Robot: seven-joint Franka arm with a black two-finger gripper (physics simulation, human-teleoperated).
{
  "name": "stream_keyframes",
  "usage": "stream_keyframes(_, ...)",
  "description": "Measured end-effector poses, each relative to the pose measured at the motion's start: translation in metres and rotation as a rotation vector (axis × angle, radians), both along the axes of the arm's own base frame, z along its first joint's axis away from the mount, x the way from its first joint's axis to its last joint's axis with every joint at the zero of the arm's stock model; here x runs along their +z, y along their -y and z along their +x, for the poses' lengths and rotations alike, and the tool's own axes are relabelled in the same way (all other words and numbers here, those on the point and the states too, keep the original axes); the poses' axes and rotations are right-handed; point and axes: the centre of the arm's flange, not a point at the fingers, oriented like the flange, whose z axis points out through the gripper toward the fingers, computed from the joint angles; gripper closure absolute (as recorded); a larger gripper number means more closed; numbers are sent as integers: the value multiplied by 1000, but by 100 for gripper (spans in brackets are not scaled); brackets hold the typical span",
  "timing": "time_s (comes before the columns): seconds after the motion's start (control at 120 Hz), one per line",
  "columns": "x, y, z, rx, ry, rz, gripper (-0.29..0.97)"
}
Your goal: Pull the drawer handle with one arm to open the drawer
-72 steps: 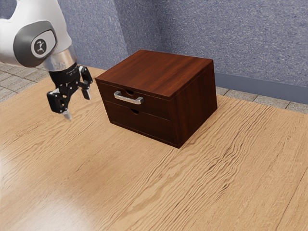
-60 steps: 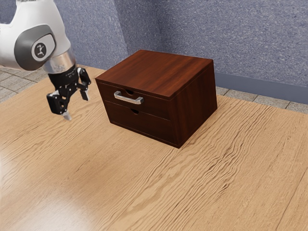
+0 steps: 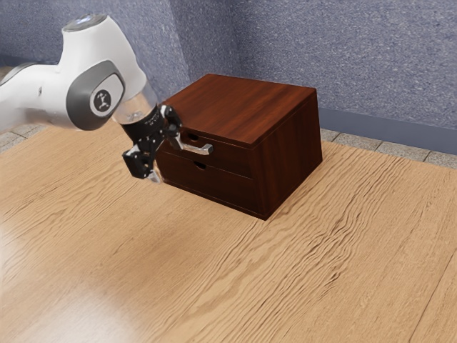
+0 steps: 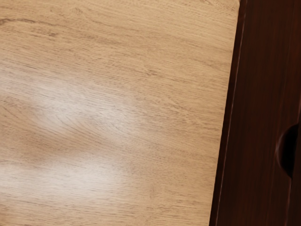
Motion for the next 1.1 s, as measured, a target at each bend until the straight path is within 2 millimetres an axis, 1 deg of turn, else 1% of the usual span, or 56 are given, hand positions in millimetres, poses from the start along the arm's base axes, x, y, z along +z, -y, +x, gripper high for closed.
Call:
stream_keyframes(0.017, -1, -5, -2, 9, 6, 1, 0)
stream_keyframes(0.033, -2, -11, 0, 19, 13, 4, 0)
stream_keyframes(0.092, -6, -34, 15, 51, 40, 18, 0)
stream_keyframes(0.125, -5, -40, 24, 57, 57, 26, 0)
stream_keyframes(0.158, -5, -35, 33, 46, 71, 31, 0)
stream_keyframes(0.242, -5, -7, 47, -5, 93, 36, 0)
stream_keyframes(0.3, -7, 0, 50, -19, 101, 39, 0)
stream_keyframes(0.467, -8, -5, 53, -22, 117, 46, 0)
stream_keyframes(0.7, -22, -8, 61, -32, 120, 52, 0)
stream_keyframes(0.842, -29, -19, 63, -29, 116, 54, 0)
stream_keyframes(1.1, -35, -20, 66, -48, 116, 60, 0)
